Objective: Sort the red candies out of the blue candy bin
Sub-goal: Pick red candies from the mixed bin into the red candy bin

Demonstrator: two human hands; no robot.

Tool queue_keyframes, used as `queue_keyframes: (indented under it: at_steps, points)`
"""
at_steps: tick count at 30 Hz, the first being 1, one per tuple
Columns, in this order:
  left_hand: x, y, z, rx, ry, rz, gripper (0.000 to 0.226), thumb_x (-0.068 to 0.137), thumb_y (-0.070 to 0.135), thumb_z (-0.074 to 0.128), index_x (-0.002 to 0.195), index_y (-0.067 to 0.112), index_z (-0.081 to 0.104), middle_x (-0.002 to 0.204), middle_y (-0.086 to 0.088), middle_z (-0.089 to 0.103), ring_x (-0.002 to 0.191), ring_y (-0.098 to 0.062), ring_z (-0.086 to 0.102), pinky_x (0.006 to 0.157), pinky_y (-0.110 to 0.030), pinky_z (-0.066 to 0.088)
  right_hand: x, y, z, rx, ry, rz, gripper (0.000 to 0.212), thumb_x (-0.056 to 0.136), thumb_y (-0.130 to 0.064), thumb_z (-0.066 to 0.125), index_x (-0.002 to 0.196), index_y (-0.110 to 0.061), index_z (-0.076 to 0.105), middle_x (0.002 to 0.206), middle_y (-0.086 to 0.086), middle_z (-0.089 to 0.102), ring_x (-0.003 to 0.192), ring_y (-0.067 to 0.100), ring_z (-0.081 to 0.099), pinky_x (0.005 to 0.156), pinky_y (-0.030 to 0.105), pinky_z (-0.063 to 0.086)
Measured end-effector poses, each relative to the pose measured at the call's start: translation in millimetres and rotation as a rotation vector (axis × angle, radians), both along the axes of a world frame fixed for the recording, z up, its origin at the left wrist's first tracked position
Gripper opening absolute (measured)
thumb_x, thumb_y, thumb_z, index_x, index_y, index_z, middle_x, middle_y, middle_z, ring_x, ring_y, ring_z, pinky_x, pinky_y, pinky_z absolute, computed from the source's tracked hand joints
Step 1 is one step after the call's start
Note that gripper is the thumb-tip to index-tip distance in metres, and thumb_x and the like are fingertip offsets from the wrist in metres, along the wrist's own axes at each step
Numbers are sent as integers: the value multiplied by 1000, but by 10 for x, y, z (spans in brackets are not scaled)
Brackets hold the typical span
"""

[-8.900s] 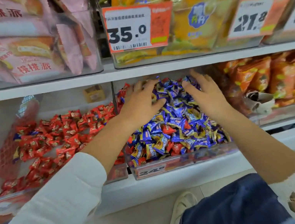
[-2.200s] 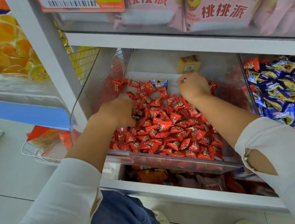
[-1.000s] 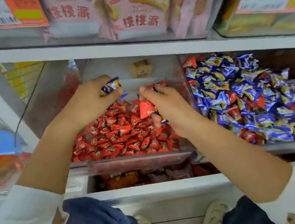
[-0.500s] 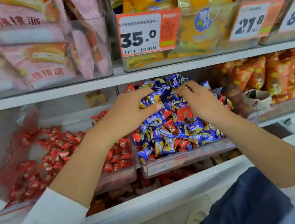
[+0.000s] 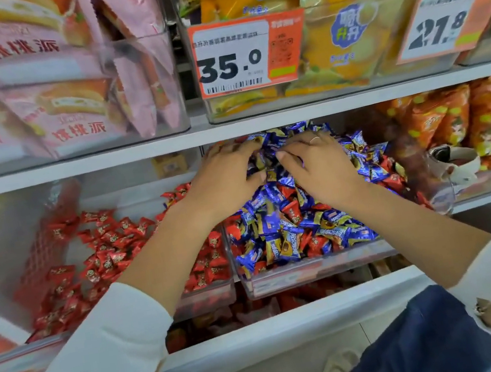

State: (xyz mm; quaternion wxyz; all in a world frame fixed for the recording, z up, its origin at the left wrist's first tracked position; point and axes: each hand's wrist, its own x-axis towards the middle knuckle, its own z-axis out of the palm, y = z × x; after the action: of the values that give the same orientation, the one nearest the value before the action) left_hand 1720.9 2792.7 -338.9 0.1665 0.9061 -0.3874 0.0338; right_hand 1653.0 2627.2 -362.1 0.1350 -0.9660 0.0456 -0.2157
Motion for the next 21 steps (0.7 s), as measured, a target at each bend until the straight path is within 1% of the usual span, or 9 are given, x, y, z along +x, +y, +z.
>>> queue_keyframes:
  at_steps: [3, 6, 8, 12, 13, 14, 16, 18, 21]
  points:
    - [-17, 244, 72, -119, -64, -33, 37, 90, 33, 55, 126, 23, 57, 128, -1, 57, 118, -24, 49, 96, -29, 31, 1, 217, 54, 2, -107, 106, 46, 94, -35, 34, 92, -7, 71, 89, 10, 66, 84, 31, 59, 72, 32, 42]
    - [-9, 634, 76, -179, -73, -27, 33, 86, 36, 48, 110, 22, 66, 112, 1, 65, 108, -22, 54, 94, -32, 37, 14, 527, 101, 25, -185, 216, 43, 93, -34, 37, 82, -9, 70, 70, 4, 60, 70, 26, 58, 59, 27, 41]
    - [26, 941, 48, -198, -53, 29, 33, 85, 37, 46, 104, 21, 68, 109, 0, 67, 109, -22, 56, 99, -36, 39, 26, 737, 115, 37, -220, 278, 41, 93, -34, 39, 78, -10, 69, 64, 1, 57, 64, 24, 56, 52, 28, 45]
    - [218, 1580, -86, -208, 44, 242, 27, 84, 31, 53, 103, 18, 69, 108, 0, 68, 107, -22, 59, 99, -31, 41, 117, 1168, 113, 34, -209, 399, 39, 92, -33, 39, 74, -11, 66, 61, 0, 58, 60, 22, 57, 51, 32, 47]
    - [265, 1727, -128, -187, 85, 291, 24, 87, 27, 56, 104, 16, 69, 110, -2, 68, 106, -23, 60, 97, -28, 42, 154, 1292, 112, 21, -170, 428, 38, 91, -33, 39, 75, -12, 66, 63, -1, 59, 61, 22, 57, 53, 32, 48]
    - [306, 1862, -182, -161, 123, 337, 21, 89, 21, 59, 106, 13, 69, 112, -4, 68, 105, -23, 61, 95, -21, 40, 196, 1417, 115, 9, -100, 449, 34, 90, -33, 40, 79, -14, 67, 68, -1, 61, 66, 22, 59, 57, 33, 49]
    - [363, 2082, -301, -128, 180, 432, 23, 88, 9, 60, 109, 9, 69, 115, -5, 68, 106, -19, 62, 84, -9, 32, 305, 1622, 80, -30, 97, 478, 25, 92, -28, 45, 99, -19, 67, 94, 1, 65, 85, 24, 62, 70, 37, 52]
    - [404, 2189, -423, -92, 224, 473, 25, 87, 4, 60, 110, 8, 69, 115, -7, 67, 106, -20, 62, 84, -10, 33, 468, 1735, -24, -167, 327, 467, 25, 92, -18, 48, 114, -17, 61, 113, 6, 60, 100, 27, 60, 78, 36, 50]
    - [512, 2220, -629, 43, 243, 413, 26, 86, 7, 61, 111, 10, 69, 113, -9, 68, 104, -23, 63, 89, -23, 41, 753, 1885, -214, -342, 708, 290, 33, 89, -7, 49, 122, -3, 55, 122, 18, 54, 107, 34, 57, 82, 35, 47]
